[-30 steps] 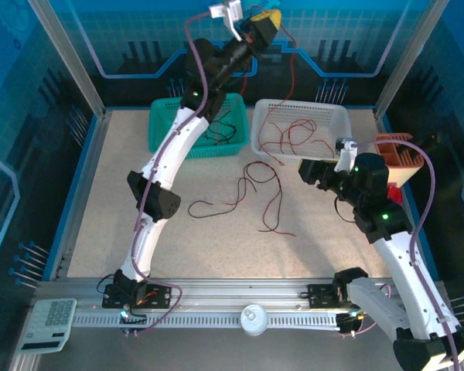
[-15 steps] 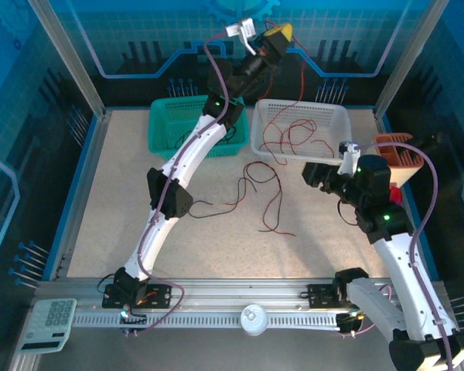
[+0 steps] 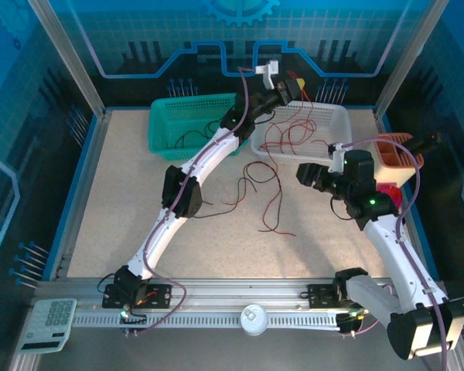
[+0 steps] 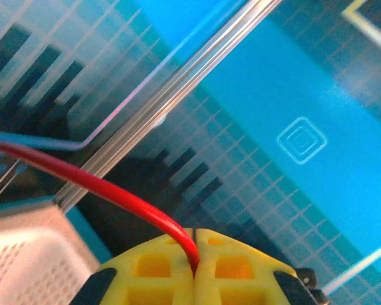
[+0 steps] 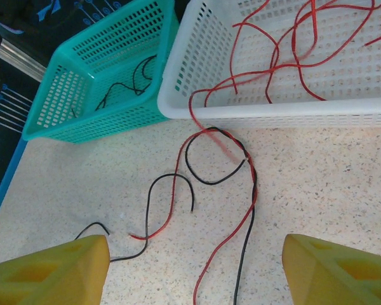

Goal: Untangle the cables

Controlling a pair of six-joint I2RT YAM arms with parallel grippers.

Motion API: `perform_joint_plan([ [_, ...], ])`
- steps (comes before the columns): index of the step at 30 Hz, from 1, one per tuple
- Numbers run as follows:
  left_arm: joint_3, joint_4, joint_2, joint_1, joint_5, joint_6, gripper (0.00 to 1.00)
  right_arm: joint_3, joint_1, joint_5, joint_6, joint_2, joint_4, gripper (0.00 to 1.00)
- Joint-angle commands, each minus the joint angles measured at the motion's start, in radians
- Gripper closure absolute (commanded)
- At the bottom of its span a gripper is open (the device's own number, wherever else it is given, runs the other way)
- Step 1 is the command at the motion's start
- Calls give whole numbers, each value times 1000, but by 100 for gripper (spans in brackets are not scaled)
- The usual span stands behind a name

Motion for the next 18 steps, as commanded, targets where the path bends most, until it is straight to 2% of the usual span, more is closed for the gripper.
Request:
perform_joint_plan([
  [1,-8,-66,6,5,43,-31,99,13,-16,6,-5,24,32,27],
  [6,-21,-153,19,5,76,-30,92,54,-17,7,-7,49,30,27],
  [7,-21,-184,19,5,78,-30,85,59,-17,7,-10,53,25,27],
  [8,-21,-209,16,7,80,-27,74,65,-17,6,-13,59,22,27],
  [11,-25,-293,-1,14,100,-17,57,83,-16,7,-18,85,11,27],
  [13,-45,-330,-23,20,114,-3,27,91,-17,0,-18,108,17,27],
  [14,-58,-344,-37,21,121,5,6,94,-17,-5,-19,121,17,27],
  [15,-74,-362,-56,23,128,18,1,100,-17,-9,-21,135,19,27],
  [18,-122,-404,-114,28,145,62,1,110,-16,-13,-23,173,29,27],
])
